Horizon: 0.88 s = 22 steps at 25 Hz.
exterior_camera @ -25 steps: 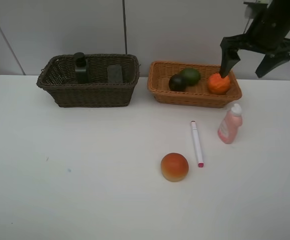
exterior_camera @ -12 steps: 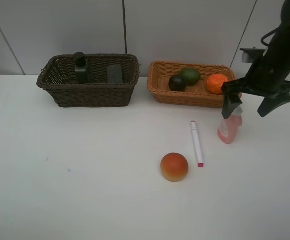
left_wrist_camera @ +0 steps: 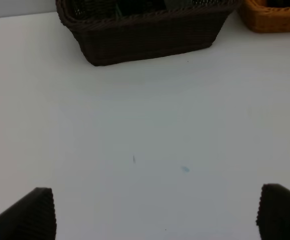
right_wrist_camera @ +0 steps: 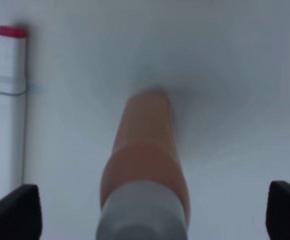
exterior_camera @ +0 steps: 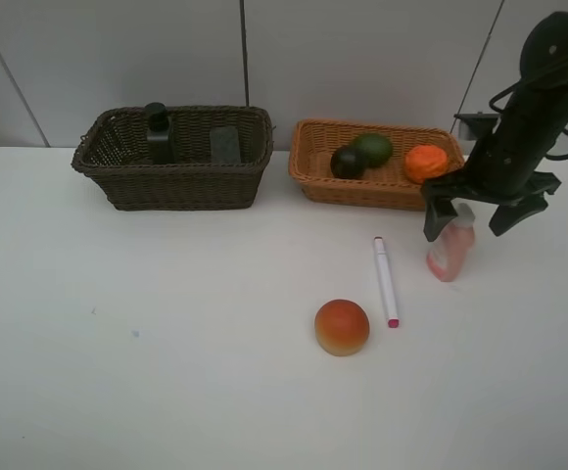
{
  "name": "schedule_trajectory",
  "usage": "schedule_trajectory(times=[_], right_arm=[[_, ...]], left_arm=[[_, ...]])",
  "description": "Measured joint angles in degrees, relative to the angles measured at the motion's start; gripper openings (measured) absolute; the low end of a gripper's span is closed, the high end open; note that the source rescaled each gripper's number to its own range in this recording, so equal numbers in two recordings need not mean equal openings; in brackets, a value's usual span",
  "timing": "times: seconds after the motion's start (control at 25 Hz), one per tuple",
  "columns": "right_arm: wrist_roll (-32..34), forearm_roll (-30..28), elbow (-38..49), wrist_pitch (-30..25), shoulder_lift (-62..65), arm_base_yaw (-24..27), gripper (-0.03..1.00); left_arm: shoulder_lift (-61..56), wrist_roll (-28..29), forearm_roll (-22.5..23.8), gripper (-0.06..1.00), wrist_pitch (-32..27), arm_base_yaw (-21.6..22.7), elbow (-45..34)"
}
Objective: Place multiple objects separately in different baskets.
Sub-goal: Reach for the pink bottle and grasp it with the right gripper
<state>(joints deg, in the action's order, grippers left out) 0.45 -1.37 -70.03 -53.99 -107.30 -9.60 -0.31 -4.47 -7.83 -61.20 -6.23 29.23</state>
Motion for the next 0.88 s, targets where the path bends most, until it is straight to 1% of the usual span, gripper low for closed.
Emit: schedule_trajectory(times=[0.24,0.32,0.36,0.44,0.56,0.6,0.88], right_arm=[[0.0,0.0,0.0,2.7,-3.8,0.0,0.99],[0.0,0.0,0.0,3.2,-4.7,0.0,0.94],[0.0,0.0,0.0,3.5,-5.0,0.0,0.88],[0.0,-0.1,0.0,3.9,-5.6,0.0,0.71],[-0.5,-0.2,0.0,3.9,-5.8,0.0,0.34],[-0.5,-0.2,0.0,4.0,-5.8,0.0,0.24],[-0.5,-0.4,0.1,3.9,-4.8,0.0,0.23]], left_arm=[[0.0,0.0,0.0,0.98,0.0,0.0,0.0],[0.0,0.0,0.0,0.98,0.0,0.0,0.0],[0.0,0.0,0.0,0.98,0.0,0.0,0.0],[0.0,0.0,0.0,0.98,0.0,0.0,0.0],[0.0,0.0,0.0,0.98,0.0,0.0,0.0],[0.0,0.0,0.0,0.98,0.0,0.0,0.0],[0.0,0.0,0.0,0.98,0.0,0.0,0.0]])
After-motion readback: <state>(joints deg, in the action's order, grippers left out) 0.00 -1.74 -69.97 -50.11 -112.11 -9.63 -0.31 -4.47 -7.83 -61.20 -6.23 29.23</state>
